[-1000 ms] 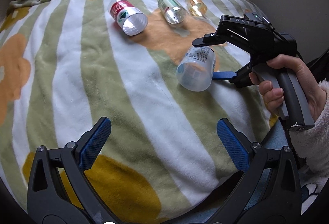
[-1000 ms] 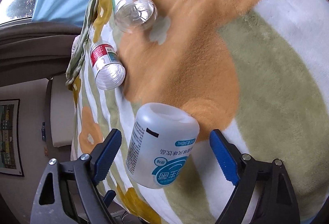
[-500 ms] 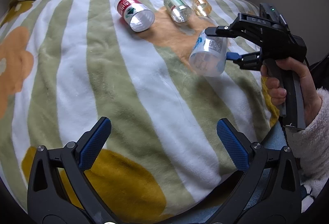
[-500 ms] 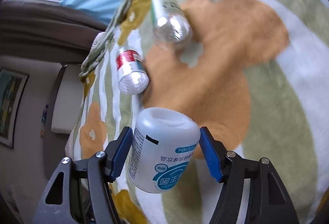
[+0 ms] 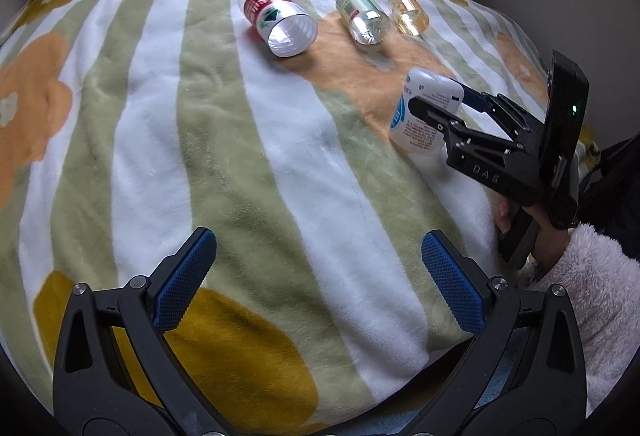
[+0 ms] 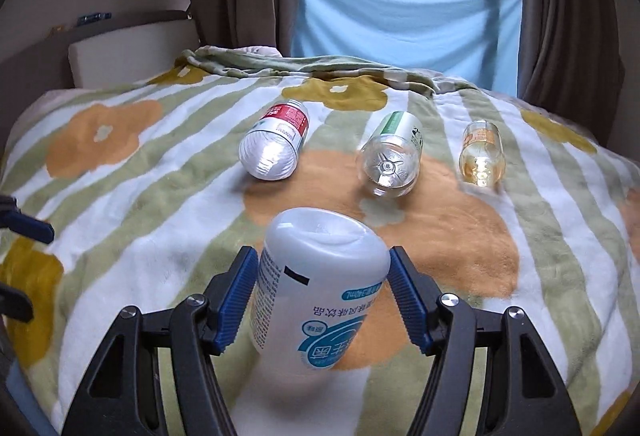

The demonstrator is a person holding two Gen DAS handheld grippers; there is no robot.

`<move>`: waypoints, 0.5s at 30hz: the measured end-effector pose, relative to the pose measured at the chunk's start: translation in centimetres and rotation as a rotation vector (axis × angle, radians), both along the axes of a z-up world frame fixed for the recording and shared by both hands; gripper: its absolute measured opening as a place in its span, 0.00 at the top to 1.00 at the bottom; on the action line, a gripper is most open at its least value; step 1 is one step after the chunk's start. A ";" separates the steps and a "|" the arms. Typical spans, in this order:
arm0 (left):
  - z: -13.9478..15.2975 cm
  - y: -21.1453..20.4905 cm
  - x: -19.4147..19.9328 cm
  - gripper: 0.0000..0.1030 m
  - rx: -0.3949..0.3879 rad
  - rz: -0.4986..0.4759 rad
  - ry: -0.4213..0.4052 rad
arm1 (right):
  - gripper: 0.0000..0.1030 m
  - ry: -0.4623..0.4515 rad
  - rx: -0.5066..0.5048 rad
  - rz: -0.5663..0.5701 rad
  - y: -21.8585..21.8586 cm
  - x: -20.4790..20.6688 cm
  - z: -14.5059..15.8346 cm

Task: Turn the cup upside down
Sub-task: 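Lower the white bottle cap-down onto the bed and open the right gripper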

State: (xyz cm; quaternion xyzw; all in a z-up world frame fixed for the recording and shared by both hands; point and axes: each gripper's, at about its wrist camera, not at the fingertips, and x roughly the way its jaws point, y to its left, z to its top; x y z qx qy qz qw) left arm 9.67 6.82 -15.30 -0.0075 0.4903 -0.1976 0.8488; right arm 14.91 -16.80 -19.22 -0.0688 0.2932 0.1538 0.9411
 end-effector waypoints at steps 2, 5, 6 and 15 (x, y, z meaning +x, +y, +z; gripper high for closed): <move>0.1 0.0 0.2 0.01 0.005 0.010 -0.007 | 0.40 0.000 -0.017 0.016 0.0 -0.4 0.1; 0.2 -0.4 0.6 0.01 -0.004 0.007 -0.008 | 0.40 0.014 -0.043 0.045 0.0 -0.8 0.2; 0.3 -0.6 0.7 0.01 -0.007 0.004 -0.008 | 0.40 0.020 -0.053 0.052 -0.1 -0.8 0.3; 0.7 -2.4 1.0 0.01 0.013 -0.006 -0.028 | 0.38 0.087 -0.131 0.121 0.6 -1.1 0.6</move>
